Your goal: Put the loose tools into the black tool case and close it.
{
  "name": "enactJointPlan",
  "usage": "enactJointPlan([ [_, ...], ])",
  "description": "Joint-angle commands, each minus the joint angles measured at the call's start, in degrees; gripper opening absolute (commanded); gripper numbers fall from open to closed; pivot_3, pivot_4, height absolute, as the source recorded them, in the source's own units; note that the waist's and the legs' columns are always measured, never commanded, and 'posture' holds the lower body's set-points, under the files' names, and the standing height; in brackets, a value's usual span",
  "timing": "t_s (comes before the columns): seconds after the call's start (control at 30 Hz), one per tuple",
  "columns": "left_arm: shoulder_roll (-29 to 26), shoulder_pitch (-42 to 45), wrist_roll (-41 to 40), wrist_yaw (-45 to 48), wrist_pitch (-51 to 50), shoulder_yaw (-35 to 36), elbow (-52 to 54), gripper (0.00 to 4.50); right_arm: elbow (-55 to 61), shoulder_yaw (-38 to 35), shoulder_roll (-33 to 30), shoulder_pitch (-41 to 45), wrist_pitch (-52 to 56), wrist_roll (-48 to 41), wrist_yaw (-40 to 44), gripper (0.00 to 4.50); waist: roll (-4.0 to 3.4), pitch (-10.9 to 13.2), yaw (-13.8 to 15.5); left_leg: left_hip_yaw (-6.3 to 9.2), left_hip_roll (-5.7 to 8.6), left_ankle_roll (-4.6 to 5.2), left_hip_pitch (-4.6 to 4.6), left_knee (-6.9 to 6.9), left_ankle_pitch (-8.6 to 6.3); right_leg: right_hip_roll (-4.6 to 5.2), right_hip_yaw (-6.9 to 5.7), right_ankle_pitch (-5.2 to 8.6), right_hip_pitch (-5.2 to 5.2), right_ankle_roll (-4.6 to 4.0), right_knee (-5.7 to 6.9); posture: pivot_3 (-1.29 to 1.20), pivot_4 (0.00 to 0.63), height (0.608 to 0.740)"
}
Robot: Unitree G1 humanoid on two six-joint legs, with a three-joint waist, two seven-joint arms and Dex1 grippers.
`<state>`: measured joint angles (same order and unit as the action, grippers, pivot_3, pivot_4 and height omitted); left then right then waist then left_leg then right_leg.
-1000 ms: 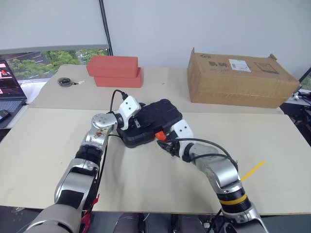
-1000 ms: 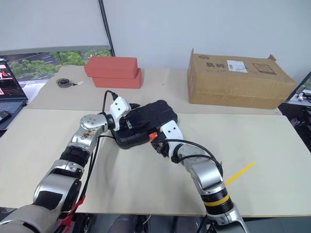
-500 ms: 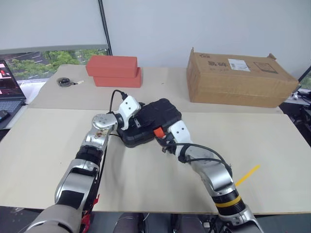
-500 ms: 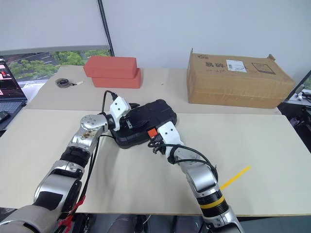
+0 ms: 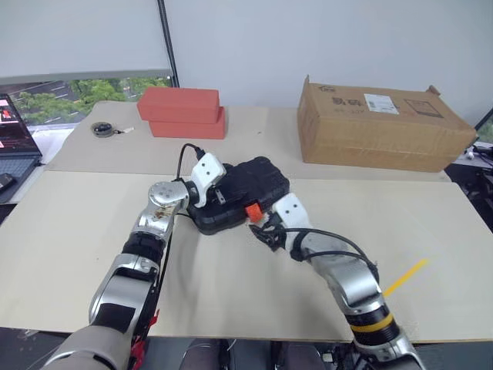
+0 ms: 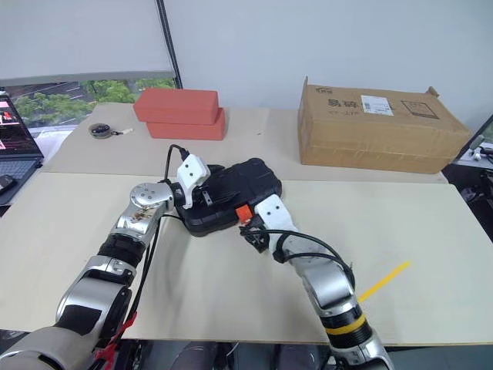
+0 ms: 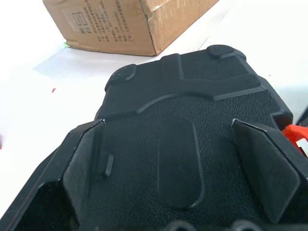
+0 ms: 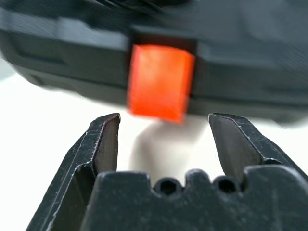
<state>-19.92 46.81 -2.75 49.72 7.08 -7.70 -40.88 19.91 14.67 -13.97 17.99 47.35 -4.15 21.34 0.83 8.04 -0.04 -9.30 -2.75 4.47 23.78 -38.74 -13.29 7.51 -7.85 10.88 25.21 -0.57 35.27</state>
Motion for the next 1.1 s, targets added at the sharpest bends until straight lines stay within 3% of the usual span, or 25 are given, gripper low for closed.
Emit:
enactJointPlan([
  [0.03,0.31,-2.59,2.71,-0.13,-2.23,-2.04,-3.53,4.5,3.87,-0.8,1.01,0.94,1.72,-1.65,-0.02,1.98,0.0,0.0,0.01,0.01,-0.02,0.0,0.0,0.0,0.0,0.0,0.0,0.0,-0.01,0.0,-0.02,0.0,0.15,0.712],
  [0.23,0.43,-2.63,2.64,-0.34,-2.37,-2.04,-3.23,4.5,-0.38,-0.31,2.56,4.07,0.62,-1.35,-0.81,0.05,0.0,0.0,0.11,0.04,-0.04,-0.01,0.0,0.01,0.0,0.0,-0.08,0.01,-0.03,-0.01,-0.14,0.0,0.15,0.712],
  [0.93,0.61,-3.68,2.53,-1.31,-2.89,-1.65,-2.45,4.5,-10.92,-0.36,5.28,10.42,-5.04,-0.46,-0.89,0.05,-0.03,0.01,-0.22,0.04,-0.1,-0.01,0.01,0.03,-0.01,0.5,-0.77,-0.02,-0.04,0.04,-0.21,0.0,0.15,0.712],
  [1.1,-0.22,-4.47,0.38,-1.32,-3.1,0.69,-0.25,4.5,-8.63,-1.6,2.34,8.1,-5.26,-1.63,1.88,0.05,-0.04,0.03,-0.27,0.03,-0.08,-0.01,0.02,0.06,-0.01,0.51,-0.78,-0.05,-0.03,0.08,-0.23,0.0,0.15,0.712],
])
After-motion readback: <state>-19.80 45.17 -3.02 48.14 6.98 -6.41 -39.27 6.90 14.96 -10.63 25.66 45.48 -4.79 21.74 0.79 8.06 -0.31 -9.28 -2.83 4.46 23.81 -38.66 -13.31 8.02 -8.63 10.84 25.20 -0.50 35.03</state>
